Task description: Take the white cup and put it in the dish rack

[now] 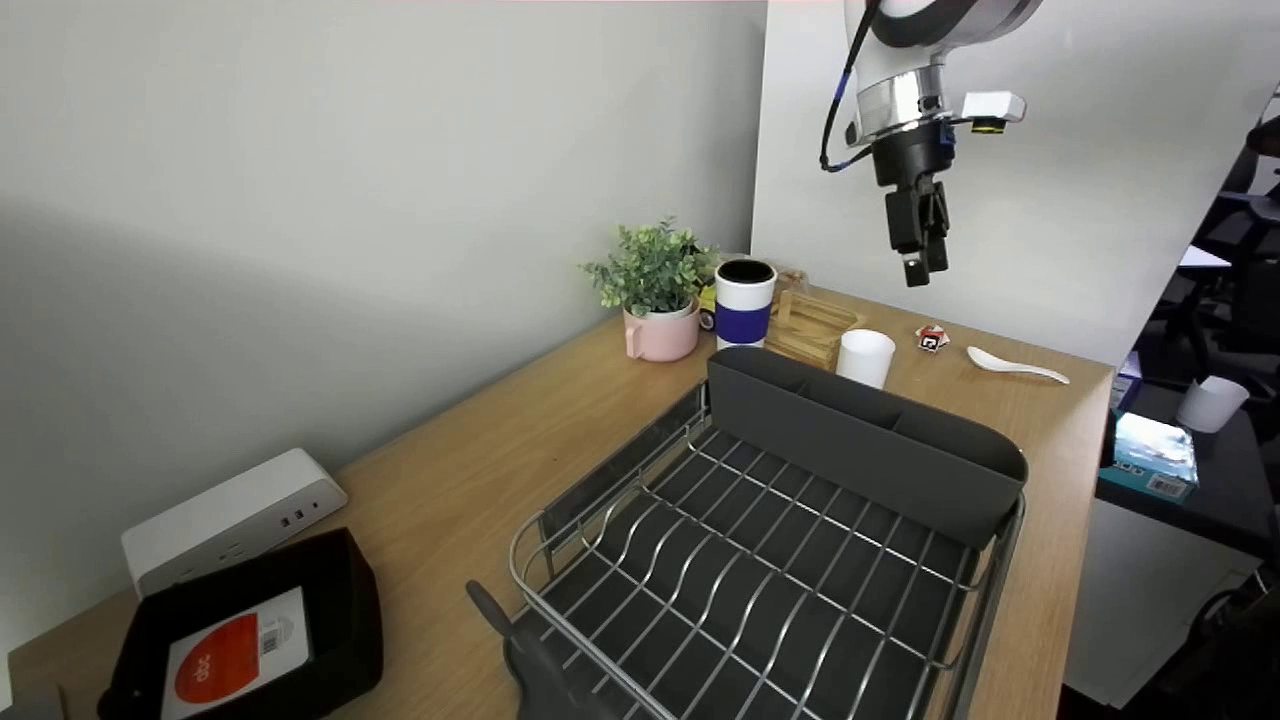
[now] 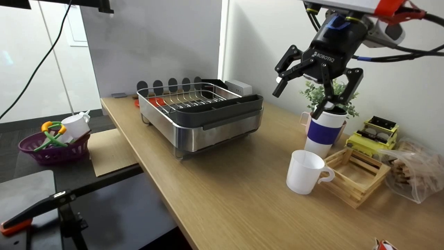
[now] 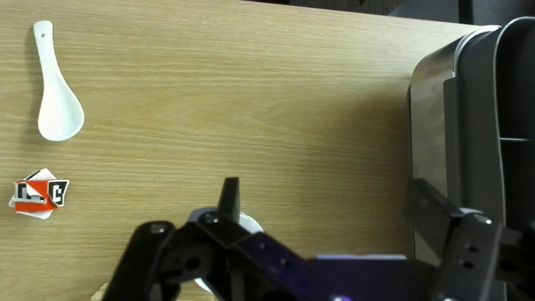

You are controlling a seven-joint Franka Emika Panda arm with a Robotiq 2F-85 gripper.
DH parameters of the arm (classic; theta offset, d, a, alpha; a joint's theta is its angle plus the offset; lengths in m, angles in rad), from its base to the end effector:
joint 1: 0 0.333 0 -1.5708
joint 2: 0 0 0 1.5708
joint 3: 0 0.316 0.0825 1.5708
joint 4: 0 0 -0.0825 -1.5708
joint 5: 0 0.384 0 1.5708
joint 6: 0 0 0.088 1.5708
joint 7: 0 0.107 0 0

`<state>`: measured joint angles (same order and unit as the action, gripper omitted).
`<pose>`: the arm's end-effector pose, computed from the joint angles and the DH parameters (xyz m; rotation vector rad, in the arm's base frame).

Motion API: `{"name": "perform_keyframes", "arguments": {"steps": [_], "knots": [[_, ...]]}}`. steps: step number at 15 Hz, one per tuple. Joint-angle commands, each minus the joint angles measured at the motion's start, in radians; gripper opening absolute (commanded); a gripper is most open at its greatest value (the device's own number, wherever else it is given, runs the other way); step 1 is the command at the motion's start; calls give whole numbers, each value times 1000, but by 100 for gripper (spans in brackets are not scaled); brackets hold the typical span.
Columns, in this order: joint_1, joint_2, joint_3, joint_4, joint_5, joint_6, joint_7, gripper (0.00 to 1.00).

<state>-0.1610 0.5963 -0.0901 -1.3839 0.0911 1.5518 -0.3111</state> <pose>0.6506 -0.1457 0.3382 -2.9287 -0.0682 0.5932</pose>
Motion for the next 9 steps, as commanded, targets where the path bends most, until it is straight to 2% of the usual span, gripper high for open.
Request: {"name": "perform_keyframes", "arguments": {"steps": [1,9], "knots": [[16,70,23,53,-63,-14,33,100],[75,200,22,139,-263,-48,45,100]]}}
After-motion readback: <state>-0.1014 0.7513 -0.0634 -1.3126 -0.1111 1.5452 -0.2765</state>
